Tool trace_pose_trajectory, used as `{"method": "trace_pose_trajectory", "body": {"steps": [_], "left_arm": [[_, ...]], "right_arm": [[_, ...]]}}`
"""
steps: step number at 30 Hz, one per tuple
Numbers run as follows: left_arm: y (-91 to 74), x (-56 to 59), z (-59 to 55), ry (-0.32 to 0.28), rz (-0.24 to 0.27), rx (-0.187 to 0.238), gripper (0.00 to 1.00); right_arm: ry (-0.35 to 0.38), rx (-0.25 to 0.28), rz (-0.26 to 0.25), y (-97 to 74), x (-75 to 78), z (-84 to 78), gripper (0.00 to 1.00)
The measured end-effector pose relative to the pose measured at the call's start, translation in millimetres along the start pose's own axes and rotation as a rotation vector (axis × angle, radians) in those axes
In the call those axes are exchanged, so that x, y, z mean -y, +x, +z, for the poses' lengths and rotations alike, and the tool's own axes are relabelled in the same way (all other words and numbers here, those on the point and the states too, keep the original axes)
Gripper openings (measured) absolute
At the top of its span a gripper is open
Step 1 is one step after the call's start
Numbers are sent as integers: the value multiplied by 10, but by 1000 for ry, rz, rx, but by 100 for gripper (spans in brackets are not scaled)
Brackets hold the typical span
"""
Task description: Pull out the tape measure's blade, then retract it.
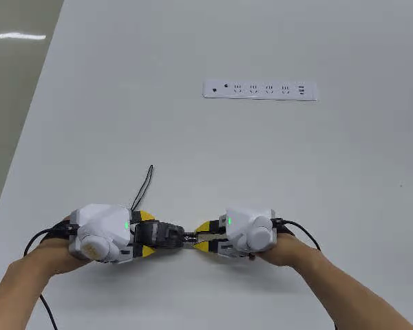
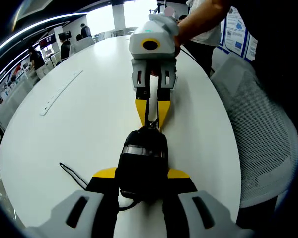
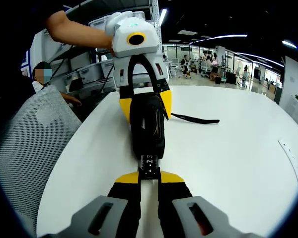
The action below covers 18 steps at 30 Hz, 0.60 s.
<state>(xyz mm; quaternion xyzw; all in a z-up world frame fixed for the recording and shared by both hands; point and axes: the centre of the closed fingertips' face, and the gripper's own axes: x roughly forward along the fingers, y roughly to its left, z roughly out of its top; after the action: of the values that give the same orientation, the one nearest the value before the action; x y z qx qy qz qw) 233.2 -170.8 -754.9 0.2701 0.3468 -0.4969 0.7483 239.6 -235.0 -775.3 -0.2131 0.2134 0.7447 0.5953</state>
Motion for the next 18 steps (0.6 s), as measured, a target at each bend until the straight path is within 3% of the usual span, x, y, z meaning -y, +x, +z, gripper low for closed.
{"method": "trace_pose_trajectory", "body": {"steps": [18], "left_arm": [[7,7,6,1,1,-7,30]], "right_arm": [[-8,-7,-8,-131,-12,-78,10]]}}
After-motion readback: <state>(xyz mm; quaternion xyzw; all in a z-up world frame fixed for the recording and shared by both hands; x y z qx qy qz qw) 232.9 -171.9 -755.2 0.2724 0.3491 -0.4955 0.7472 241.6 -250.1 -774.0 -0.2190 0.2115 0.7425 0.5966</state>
